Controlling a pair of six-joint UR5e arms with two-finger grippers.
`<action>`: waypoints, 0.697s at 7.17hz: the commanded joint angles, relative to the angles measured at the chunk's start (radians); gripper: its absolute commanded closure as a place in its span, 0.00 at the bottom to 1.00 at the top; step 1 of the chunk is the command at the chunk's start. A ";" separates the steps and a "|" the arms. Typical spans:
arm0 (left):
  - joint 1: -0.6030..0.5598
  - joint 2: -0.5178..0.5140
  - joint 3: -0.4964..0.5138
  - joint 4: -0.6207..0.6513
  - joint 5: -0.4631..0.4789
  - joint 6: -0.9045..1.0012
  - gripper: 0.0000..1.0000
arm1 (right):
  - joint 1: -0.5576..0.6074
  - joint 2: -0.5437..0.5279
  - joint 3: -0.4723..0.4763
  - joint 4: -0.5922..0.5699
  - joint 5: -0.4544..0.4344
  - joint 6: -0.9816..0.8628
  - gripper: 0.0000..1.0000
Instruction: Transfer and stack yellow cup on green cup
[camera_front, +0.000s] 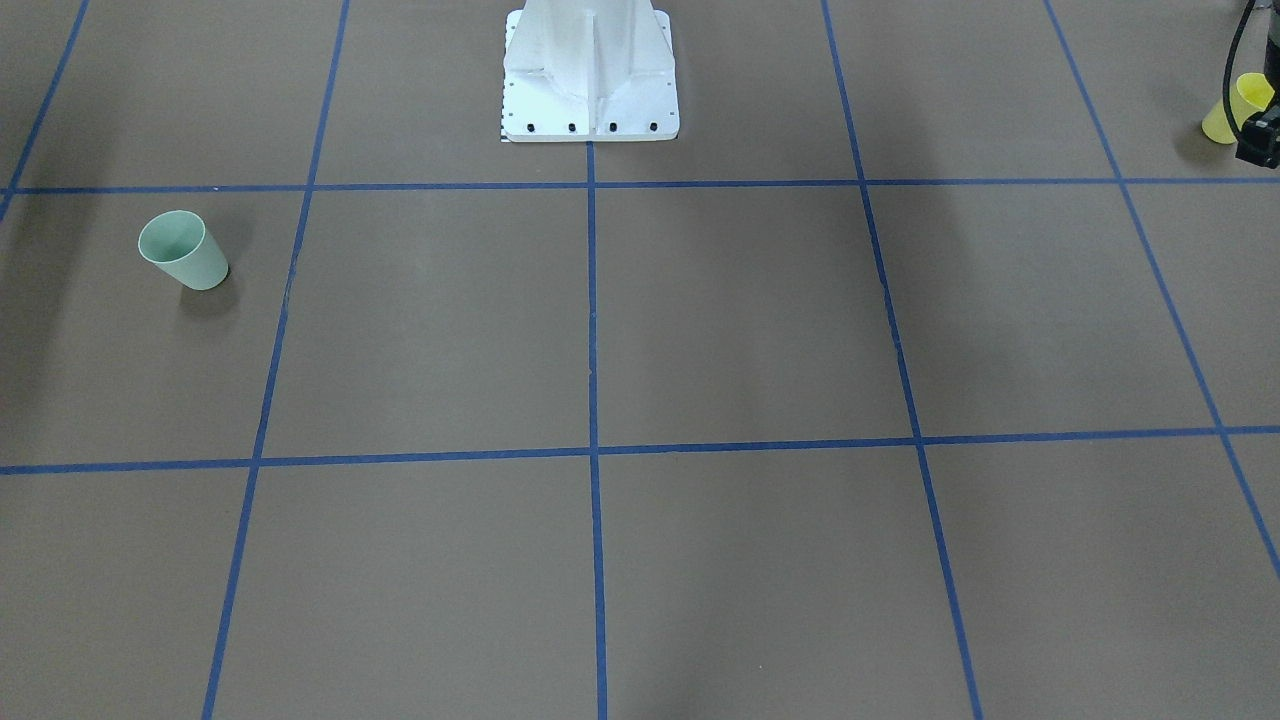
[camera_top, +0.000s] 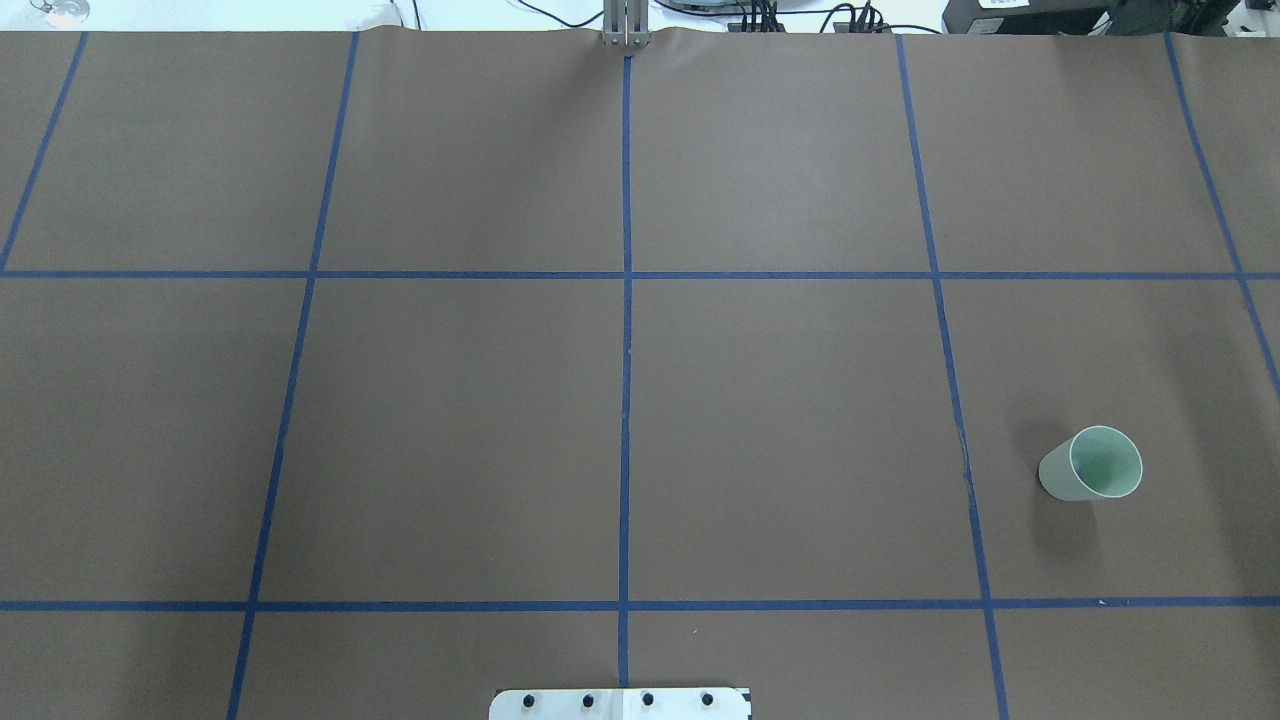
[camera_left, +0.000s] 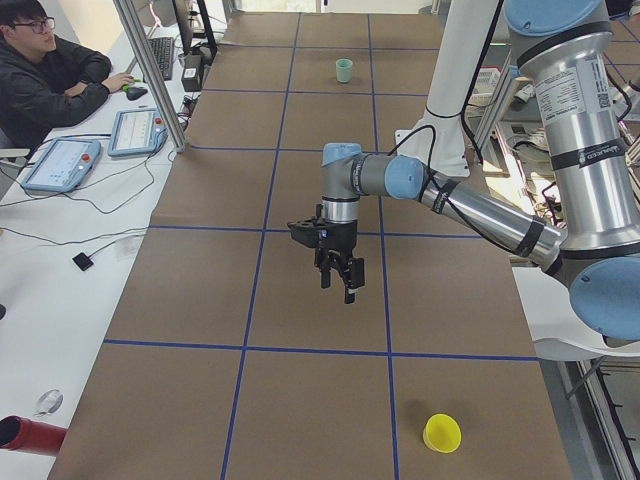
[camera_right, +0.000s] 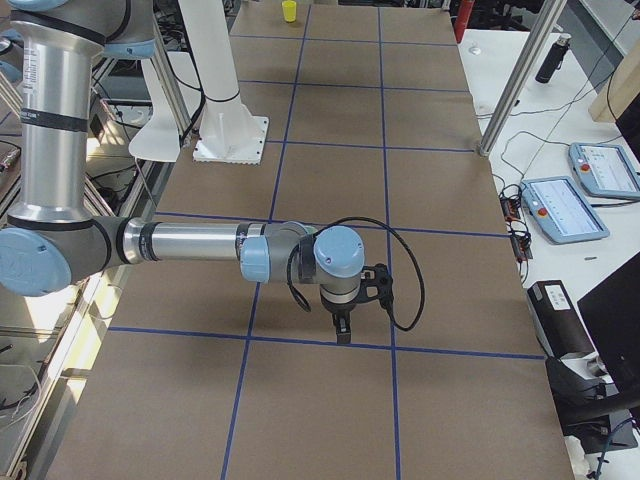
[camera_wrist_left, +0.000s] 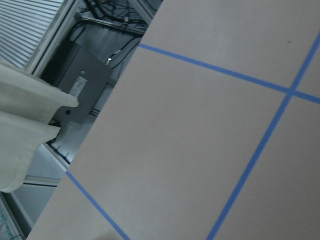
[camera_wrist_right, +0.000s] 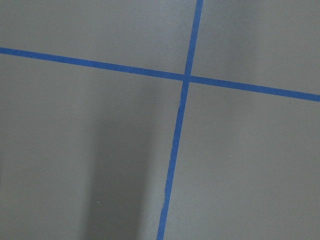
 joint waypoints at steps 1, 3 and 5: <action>0.046 0.124 0.004 0.005 0.032 -0.204 0.00 | 0.000 -0.008 0.009 0.000 -0.003 0.000 0.00; 0.107 0.176 0.020 0.061 0.055 -0.441 0.00 | 0.000 -0.013 0.010 0.000 -0.003 0.000 0.00; 0.319 0.175 0.108 0.158 0.078 -0.824 0.00 | 0.000 -0.013 0.009 -0.001 -0.003 0.000 0.00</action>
